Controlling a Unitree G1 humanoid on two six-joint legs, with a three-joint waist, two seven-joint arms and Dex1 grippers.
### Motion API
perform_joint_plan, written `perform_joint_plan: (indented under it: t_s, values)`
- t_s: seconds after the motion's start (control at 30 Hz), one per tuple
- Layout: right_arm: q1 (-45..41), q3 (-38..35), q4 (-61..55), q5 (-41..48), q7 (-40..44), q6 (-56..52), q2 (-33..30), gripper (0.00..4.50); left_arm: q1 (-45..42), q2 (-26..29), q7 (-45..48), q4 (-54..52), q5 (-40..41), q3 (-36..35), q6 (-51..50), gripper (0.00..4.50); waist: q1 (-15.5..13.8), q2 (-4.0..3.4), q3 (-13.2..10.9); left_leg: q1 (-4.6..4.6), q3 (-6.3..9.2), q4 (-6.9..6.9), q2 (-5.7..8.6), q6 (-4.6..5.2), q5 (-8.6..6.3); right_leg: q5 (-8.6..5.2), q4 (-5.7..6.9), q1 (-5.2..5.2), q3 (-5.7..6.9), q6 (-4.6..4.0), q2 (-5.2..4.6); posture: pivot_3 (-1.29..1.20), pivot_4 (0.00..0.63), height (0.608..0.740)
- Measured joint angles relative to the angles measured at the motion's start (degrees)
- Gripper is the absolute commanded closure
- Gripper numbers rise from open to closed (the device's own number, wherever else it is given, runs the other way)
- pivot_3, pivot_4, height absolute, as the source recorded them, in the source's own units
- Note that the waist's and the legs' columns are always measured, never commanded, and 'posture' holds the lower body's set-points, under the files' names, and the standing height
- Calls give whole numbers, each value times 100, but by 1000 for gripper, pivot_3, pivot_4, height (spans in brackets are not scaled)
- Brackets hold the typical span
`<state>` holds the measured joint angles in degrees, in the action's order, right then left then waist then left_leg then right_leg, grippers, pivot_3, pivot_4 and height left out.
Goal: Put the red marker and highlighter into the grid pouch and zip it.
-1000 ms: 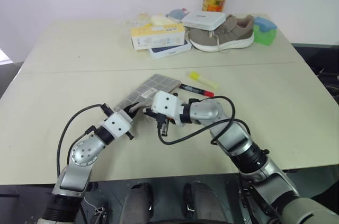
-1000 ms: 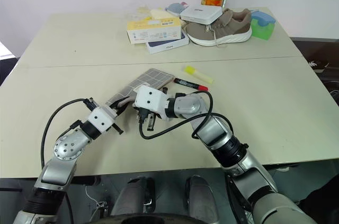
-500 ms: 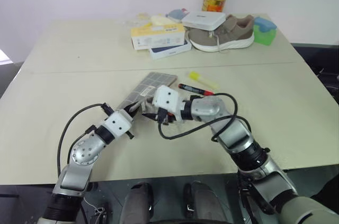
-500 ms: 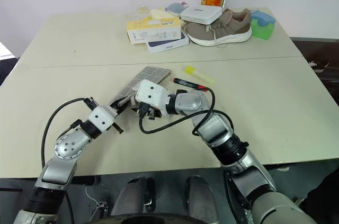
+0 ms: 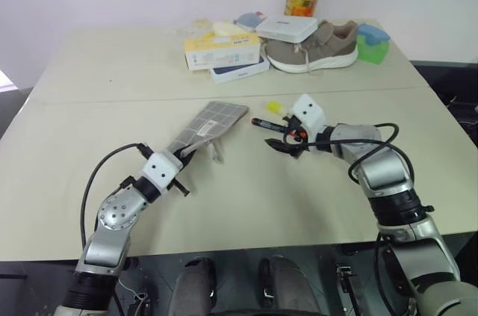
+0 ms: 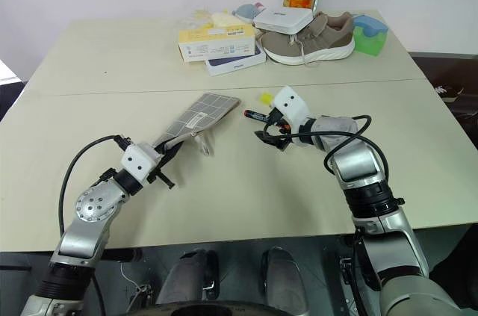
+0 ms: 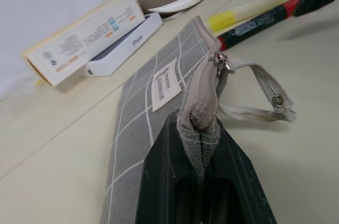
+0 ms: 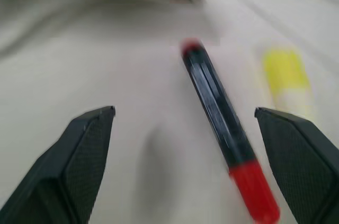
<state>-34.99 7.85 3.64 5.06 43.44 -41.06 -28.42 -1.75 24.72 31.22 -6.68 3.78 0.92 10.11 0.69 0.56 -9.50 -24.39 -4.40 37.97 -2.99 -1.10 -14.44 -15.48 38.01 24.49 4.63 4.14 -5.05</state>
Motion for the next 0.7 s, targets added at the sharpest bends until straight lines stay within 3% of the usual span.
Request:
perform_joint_plan:
  t_s: [0.17,0.2,0.27,0.47,0.7]
  values:
    - [-136,-36,560,90,-37,35,82,124,26,0,173,-2,184,7,-131,4500,0,0,0,0,0,0,0,0,0,0,0,0,0,0,0,0,150,724]
    - [-144,-35,642,89,-41,46,96,357,38,0,193,-2,192,7,-138,4500,0,0,0,0,0,0,0,0,0,0,0,0,0,0,0,0,150,724]
    - [-164,-38,805,90,-60,88,116,936,83,0,219,-16,200,5,-184,4500,0,0,0,0,0,0,0,0,0,0,0,0,0,0,0,0,150,724]
    - [-188,-41,892,92,-121,171,120,4077,119,-1,233,-17,202,-4,-198,4500,2,0,0,0,0,0,0,0,0,0,0,0,0,1,1,0,150,724]
    - [193,-109,-15,81,-134,507,-345,4187,-102,-51,251,6,555,-215,-192,4500,-28,1,-1,-3,2,1,1,0,0,0,-2,0,0,1,-2,0,150,724]
